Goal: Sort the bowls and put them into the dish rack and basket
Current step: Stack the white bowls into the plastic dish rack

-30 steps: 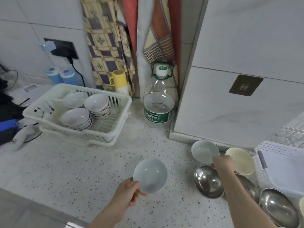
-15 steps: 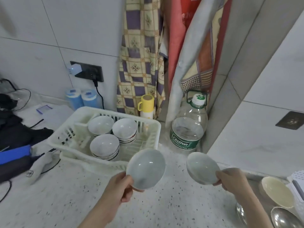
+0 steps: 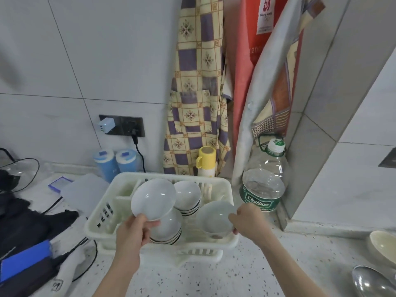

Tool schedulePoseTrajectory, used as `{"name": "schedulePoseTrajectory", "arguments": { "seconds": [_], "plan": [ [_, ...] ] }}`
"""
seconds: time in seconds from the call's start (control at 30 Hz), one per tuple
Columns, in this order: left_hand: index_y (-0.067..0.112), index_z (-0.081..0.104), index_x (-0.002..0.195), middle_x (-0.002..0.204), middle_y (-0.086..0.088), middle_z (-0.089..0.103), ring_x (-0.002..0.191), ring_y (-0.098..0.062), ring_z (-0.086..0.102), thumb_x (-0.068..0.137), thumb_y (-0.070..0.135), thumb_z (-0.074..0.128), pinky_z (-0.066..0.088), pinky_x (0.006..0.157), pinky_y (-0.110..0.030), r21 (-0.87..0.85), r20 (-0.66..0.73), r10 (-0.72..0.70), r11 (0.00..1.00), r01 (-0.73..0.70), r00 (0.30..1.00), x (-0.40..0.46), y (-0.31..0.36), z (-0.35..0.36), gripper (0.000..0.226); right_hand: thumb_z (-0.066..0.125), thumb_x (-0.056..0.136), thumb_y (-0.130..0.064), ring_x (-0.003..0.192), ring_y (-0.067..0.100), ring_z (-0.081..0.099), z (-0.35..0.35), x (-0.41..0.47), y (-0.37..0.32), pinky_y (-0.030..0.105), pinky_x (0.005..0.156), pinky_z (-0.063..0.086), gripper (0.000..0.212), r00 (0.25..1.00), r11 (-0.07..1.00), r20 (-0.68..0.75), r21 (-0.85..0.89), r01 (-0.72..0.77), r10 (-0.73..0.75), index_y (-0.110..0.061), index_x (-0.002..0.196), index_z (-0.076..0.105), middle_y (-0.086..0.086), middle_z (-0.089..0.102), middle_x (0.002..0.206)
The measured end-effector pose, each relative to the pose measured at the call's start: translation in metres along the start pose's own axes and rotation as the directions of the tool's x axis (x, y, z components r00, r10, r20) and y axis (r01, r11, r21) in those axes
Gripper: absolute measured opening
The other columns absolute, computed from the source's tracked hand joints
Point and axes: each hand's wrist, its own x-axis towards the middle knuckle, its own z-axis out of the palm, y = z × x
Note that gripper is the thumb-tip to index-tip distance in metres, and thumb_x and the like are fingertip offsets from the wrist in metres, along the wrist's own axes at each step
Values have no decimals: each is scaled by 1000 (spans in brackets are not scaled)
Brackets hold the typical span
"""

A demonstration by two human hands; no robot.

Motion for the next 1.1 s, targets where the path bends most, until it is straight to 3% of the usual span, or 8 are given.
{"name": "schedulePoseTrajectory", "arguments": {
  "seconds": [0.17, 0.33, 0.47, 0.63, 0.73, 0.8, 0.97, 1.1],
  "plan": [
    [-12, 72, 82, 55, -10, 63, 37, -8, 31, 83, 16, 56, 26, 36, -19, 20, 4, -2, 1000, 2, 1000, 22, -2, 0, 32, 52, 78, -11, 52, 21, 47, 25, 10, -7, 25, 50, 38, 22, 999, 992, 5, -122, -42, 43, 8, 76, 65, 11, 58, 62],
    [-16, 69, 82, 77, -31, 69, 37, -8, 33, 84, 10, 55, 25, 35, -17, -1, 13, -23, 1000, 23, 1000, 37, -7, 8, 29, 53, 84, -16, 64, 22, 55, 49, 20, -10, 23, 47, 38, 15, 996, 973, -17, -215, -87, 86, -7, 73, 49, 4, 57, 70],
    [-18, 66, 82, 56, -14, 67, 33, -6, 31, 84, 7, 54, 25, 33, -15, -6, 3, -15, 1000, 15, 1000, 43, -16, 9, 28, 51, 86, -17, 66, 17, 53, 66, 25, -7, 19, 43, 33, 16, 992, 956, -39, -266, -127, 121, -14, 73, 42, -3, 48, 69],
    [-9, 64, 82, 75, -22, 74, 33, -9, 32, 92, 8, 50, 24, 35, -17, -13, -16, -10, 1000, 10, 1000, 51, -26, 0, 25, 48, 89, -13, 55, 8, 48, 83, 30, -1, 15, 38, 28, 22, 991, 931, 3, -344, -121, 130, -16, 68, 41, -4, 47, 71],
    [-6, 62, 88, 74, -19, 75, 31, -10, 32, 92, 9, 50, 22, 35, -15, -26, 0, -14, 1000, 14, 1000, 55, -27, -4, 20, 47, 90, -13, 73, 15, 53, 87, 31, -1, 18, 50, 38, 8, 992, 932, 28, -346, -110, 127, -10, 93, 54, 2, 54, 94],
    [-8, 64, 90, 72, -20, 75, 31, -11, 31, 93, 10, 49, 22, 35, -15, -31, 15, -10, 999, 11, 1000, 57, -28, -4, 24, 46, 90, -12, 82, 18, 52, 88, 33, 1, 24, 62, 43, 27, 992, 934, 25, -340, -108, 124, -6, 115, 51, 5, 52, 104],
    [-4, 62, 95, 80, -21, 76, 34, -12, 31, 92, 11, 48, 24, 36, -18, -65, 34, -3, 998, 6, 999, 59, -31, -4, 21, 47, 90, -9, 91, 19, 57, 92, 35, 5, 22, 64, 42, 33, 988, 906, 91, -418, -73, 122, -8, 123, 48, 1, 55, 96],
    [-5, 63, 91, 84, -21, 76, 37, -12, 33, 90, 13, 49, 25, 42, -23, -57, 39, -15, 998, 17, 999, 61, -34, -5, 23, 46, 96, -13, 111, 23, 62, 88, 36, 2, 25, 77, 48, 31, 981, 820, 178, -571, 35, 82, -6, 126, 52, 9, 63, 120]
  ]
}}
